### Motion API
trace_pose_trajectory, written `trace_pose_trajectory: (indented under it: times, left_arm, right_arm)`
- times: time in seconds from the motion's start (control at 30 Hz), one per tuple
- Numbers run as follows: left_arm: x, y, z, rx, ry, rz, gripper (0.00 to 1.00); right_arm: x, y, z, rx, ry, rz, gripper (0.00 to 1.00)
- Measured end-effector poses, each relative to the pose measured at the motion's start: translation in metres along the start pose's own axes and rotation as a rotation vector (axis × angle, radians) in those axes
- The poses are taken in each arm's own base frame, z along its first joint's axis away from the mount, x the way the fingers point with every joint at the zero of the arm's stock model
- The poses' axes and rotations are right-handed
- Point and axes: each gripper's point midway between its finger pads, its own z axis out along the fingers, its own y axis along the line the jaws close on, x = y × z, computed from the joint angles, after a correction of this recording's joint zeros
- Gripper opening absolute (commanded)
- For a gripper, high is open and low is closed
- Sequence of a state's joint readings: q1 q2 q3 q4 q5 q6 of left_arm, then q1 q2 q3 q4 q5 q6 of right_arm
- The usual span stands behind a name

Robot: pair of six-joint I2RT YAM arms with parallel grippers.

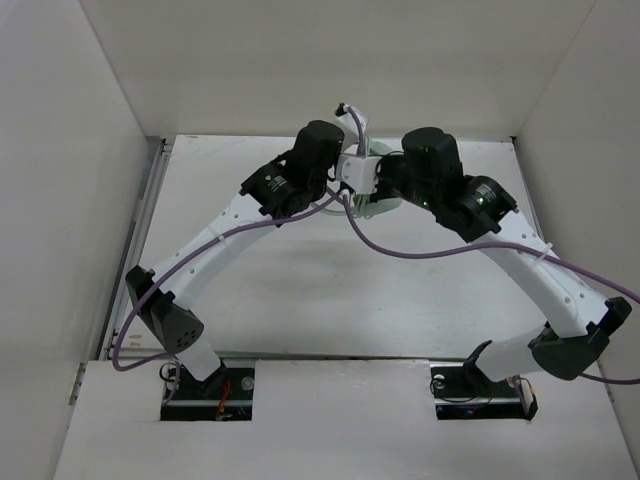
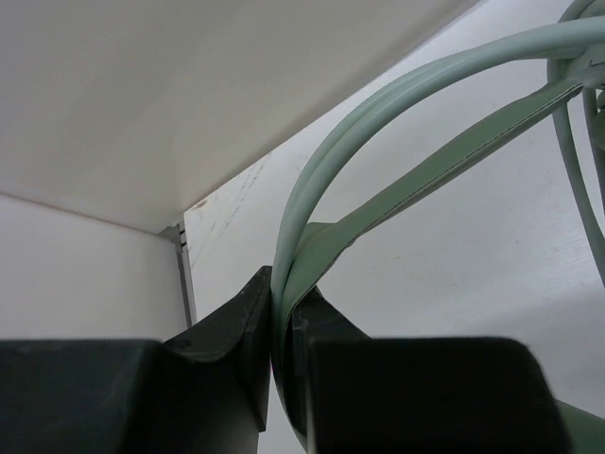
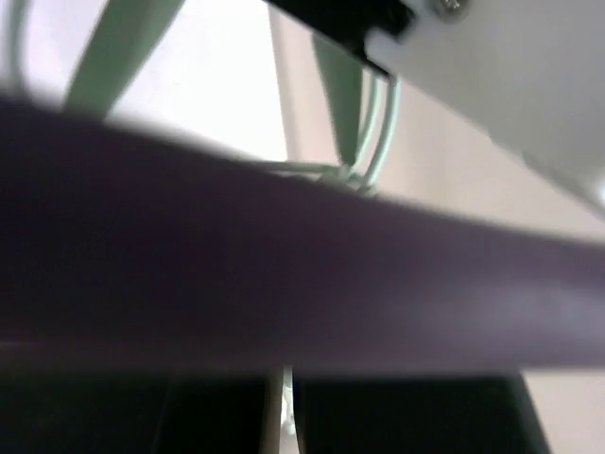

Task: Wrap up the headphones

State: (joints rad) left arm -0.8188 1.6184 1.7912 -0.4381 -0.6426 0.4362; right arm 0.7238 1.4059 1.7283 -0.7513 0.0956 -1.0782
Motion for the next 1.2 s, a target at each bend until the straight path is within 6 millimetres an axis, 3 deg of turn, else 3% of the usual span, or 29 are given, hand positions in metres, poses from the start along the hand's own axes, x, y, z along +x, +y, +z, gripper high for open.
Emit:
trace_pose_trajectory:
  times: [0.17, 0.47, 0.8, 1.2]
  left_arm:
    - [0.015, -0.008, -0.001, 0.053, 0.054, 0.014, 0.0]
    - [0.016, -0.024, -0.015, 0.182, 0.081, -0.061, 0.0]
    - [0.03, -0.053, -0.029, 0.344, 0.146, -0.096, 0.0]
    - [0.027, -0.069, -0.042, 0.473, 0.159, -0.168, 0.0]
  right_arm:
    - [0.002, -0.004, 0.01, 0.081, 0.023, -0.122, 0.0]
    - [-0.011, -0.022, 0.011, 0.207, -0.023, -0.2, 0.0]
    - [-0.009, 0.004, 0.013, 0.09, -0.09, -0.141, 0.16]
    - [0.0, 0.021, -0.004, -0.101, -0.219, 0.04, 0.22]
